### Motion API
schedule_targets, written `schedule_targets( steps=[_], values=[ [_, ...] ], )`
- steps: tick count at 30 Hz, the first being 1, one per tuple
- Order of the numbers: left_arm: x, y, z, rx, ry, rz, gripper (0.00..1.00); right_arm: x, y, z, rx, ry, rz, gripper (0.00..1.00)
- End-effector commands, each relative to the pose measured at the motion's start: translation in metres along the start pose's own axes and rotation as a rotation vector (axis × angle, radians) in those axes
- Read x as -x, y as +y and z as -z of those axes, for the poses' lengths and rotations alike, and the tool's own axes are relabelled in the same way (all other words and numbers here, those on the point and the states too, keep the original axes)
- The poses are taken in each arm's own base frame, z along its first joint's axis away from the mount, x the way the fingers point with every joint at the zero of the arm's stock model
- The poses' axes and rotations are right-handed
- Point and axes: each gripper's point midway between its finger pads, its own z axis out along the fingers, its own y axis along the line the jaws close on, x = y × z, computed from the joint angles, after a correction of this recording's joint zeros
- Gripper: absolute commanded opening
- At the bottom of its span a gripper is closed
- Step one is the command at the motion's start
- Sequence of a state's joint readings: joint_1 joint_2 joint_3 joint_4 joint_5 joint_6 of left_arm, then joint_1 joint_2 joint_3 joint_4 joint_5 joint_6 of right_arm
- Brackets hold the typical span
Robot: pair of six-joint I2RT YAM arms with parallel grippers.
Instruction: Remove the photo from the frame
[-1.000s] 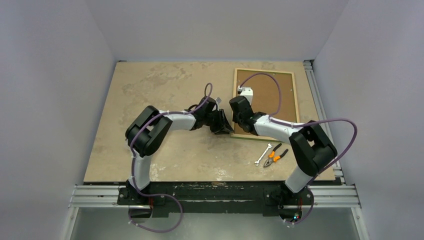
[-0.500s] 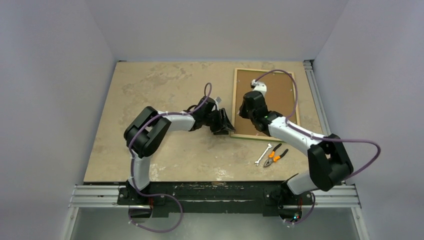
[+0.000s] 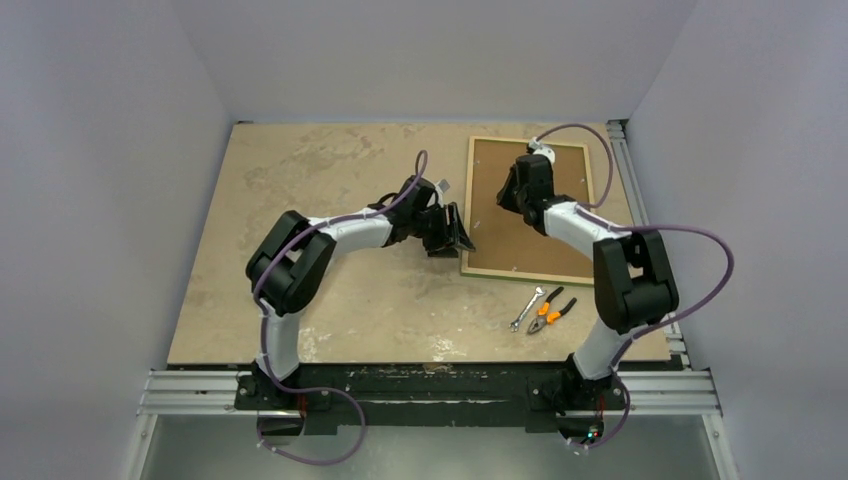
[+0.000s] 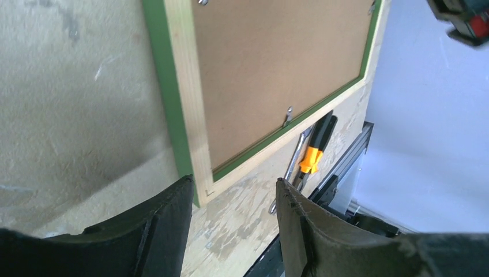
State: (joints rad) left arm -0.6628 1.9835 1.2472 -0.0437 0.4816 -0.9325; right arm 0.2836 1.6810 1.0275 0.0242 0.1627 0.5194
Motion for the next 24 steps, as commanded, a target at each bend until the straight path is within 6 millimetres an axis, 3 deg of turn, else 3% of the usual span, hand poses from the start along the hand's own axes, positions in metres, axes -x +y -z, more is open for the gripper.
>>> schedule_targets(
  steps=[1,10,18,24],
  values=[
    [0.009,-0.002,-0.003,0.01,0.009,-0.04,0.52,0.044,0.031,-0.021,0.109,-0.082,-0.018,0.0],
    [0.006,0.019,-0.022,0.056,0.039,-0.021,0.46,0.048,0.048,-0.07,0.145,-0.067,-0.001,0.0],
    [-0.004,0.035,-0.024,0.086,0.055,-0.009,0.44,0.07,0.054,-0.096,0.108,-0.082,0.001,0.0],
    [-0.007,0.037,-0.026,0.084,0.066,-0.002,0.4,0.073,0.06,-0.118,0.1,-0.053,-0.002,0.0]
  ],
)
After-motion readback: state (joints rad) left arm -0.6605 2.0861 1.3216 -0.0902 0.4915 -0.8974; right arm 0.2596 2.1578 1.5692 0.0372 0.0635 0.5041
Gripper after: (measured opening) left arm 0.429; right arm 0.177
